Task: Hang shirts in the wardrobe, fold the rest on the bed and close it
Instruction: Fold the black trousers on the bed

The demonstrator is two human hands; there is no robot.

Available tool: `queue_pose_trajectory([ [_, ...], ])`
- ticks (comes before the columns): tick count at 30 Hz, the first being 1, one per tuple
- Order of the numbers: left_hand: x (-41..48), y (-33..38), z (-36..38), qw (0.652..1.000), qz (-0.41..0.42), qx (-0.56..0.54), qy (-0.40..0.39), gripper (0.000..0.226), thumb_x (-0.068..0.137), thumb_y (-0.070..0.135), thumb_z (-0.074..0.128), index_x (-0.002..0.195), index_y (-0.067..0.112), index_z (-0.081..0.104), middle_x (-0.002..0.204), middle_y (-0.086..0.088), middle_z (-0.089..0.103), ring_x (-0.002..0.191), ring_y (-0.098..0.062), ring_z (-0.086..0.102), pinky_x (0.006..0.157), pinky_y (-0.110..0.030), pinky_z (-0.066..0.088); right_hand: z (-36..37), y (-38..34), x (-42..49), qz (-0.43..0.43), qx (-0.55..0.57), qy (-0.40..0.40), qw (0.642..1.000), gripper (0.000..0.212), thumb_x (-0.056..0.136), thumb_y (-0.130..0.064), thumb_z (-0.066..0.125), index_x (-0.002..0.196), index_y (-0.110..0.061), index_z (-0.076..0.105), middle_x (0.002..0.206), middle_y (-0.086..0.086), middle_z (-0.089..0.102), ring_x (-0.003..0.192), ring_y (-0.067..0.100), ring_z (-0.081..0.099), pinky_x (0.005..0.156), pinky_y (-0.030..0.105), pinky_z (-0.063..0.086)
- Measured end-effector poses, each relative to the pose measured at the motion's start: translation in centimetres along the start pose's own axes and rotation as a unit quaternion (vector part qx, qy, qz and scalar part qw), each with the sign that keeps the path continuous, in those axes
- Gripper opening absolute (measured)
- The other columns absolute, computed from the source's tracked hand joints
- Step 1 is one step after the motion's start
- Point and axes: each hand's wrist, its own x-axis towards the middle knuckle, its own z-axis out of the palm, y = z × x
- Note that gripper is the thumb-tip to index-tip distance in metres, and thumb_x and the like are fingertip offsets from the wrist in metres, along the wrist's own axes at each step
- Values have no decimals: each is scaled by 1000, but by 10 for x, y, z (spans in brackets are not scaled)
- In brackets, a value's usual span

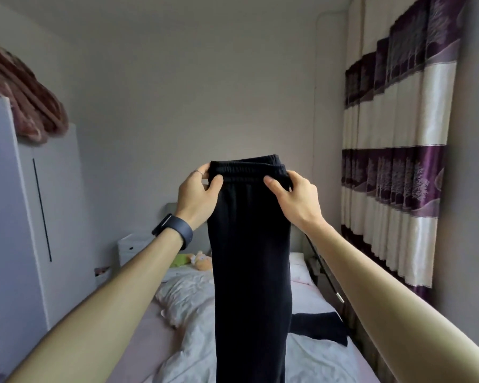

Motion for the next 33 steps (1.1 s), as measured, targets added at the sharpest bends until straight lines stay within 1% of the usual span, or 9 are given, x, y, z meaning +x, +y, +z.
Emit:
queue_pose_trajectory([
  [2, -19, 11, -15, 1000, 3, -5, 1, 48, 102, 27, 53, 148, 16, 45, 121, 3, 61, 98, 4, 52, 87, -10, 36, -7, -13, -22, -16, -10, 6, 1000, 45, 91, -66, 54, 111, -27, 65, 94, -11, 70, 94, 15, 65, 85, 38, 54],
  [4, -39, 24, -28, 1000, 9, -11, 3, 50, 103, 21, 50, 152, 19, 39, 86, 2, 57, 64, 5, 48, 67, -10, 38, -18, -26, -44, -23, -1, 2, 1000, 46, 91, -68, 52, 108, -28, 63, 91, -10, 69, 90, 14, 65, 86, 41, 54],
  [6, -65, 39, -42, 1000, 9, -19, 1, 53, 102, 13, 45, 154, 20, 36, 63, 6, 36, 45, -5, 33, 52, -15, 33, -34, -42, -67, -22, 12, 5, 1000, 45, 87, -71, 56, 97, -28, 62, 80, -10, 67, 76, 8, 64, 77, 37, 56],
  [8, -87, 51, -51, 1000, 9, -29, 1, 55, 102, 11, 43, 155, 23, 33, 59, 5, 43, 42, -6, 30, 50, -17, 33, -46, -53, -87, -19, 28, 17, 999, 47, 84, -72, 60, 84, -26, 58, 67, -11, 61, 62, 3, 58, 64, 29, 52],
  [11, -136, 77, -66, 999, 26, -38, 6, 56, 102, 21, 47, 155, 32, 31, 111, -8, 69, 51, 2, 44, 58, -15, 41, -67, -72, -127, -11, 69, 27, 997, 52, 81, -71, 65, 74, -21, 53, 58, -16, 55, 52, 1, 49, 53, 16, 41],
  [15, -185, 91, -79, 998, 45, -43, 16, 48, 95, 29, 66, 140, 36, 51, 127, 10, 63, 115, -3, 60, 101, -24, 47, -86, -86, -172, 17, 104, 8, 994, 47, 78, -69, 71, 78, -24, 58, 63, -25, 61, 57, -4, 57, 52, 9, 41],
  [19, -209, 83, -93, 994, 14, -106, 16, 38, 88, 24, 75, 115, 47, 62, 104, 20, 71, 95, -3, 68, 89, -23, 54, -98, -79, -206, 39, 128, -41, 990, 43, 72, -69, 76, 83, -29, 65, 77, -19, 71, 68, -2, 67, 57, 10, 47],
  [30, -219, -12, -45, 990, -90, -77, -78, 35, 88, 32, 72, 119, 43, 60, 107, 12, 71, 100, -14, 67, 97, -39, 52, -44, 4, -234, 80, 24, -98, 992, 31, 83, -67, 66, 83, -37, 56, 74, -41, 61, 77, -27, 52, 62, -3, 36],
  [33, -216, -81, -6, 985, -125, -52, -108, 32, 85, 32, 71, 112, 44, 60, 105, 16, 70, 94, -9, 67, 92, -36, 54, 1, 66, -234, 123, -27, -127, 984, 45, 81, -70, 65, 105, -31, 65, 89, -26, 63, 86, -9, 57, 72, 7, 41],
])
